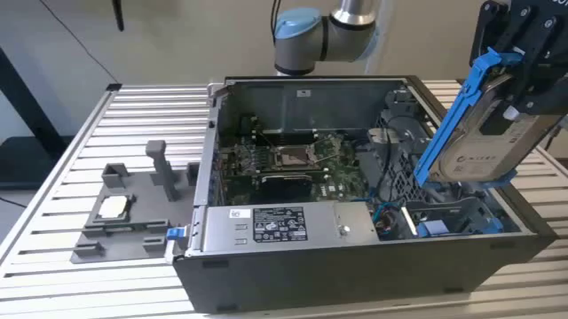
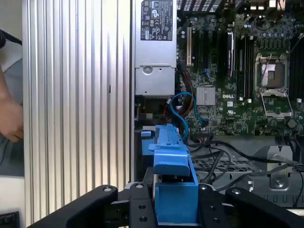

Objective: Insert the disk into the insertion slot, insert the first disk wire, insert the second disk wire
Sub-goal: 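Insert the disk into the insertion slot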

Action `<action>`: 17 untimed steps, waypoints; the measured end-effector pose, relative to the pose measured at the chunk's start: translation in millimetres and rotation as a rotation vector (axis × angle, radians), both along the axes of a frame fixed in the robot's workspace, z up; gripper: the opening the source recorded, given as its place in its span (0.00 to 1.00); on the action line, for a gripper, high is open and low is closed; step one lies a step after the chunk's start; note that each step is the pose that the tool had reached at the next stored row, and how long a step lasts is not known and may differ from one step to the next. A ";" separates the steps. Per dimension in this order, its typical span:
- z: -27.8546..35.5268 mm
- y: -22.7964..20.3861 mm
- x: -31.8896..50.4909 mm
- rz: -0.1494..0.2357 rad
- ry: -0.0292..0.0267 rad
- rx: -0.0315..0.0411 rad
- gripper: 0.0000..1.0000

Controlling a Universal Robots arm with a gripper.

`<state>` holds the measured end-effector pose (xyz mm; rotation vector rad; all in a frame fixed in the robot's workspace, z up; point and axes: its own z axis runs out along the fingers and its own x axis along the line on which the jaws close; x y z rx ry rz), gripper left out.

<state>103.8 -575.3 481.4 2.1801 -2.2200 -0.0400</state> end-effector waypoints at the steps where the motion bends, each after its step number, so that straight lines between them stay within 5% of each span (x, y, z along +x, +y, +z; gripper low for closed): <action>1: 0.0 0.0 0.0 0.000 0.0000 0.0000 0.33; 11: 0.0 0.0 0.0 0.000 -0.0001 -0.0001 0.33; 17: -4.2 0.0 -0.3 0.000 -0.0128 0.0000 0.33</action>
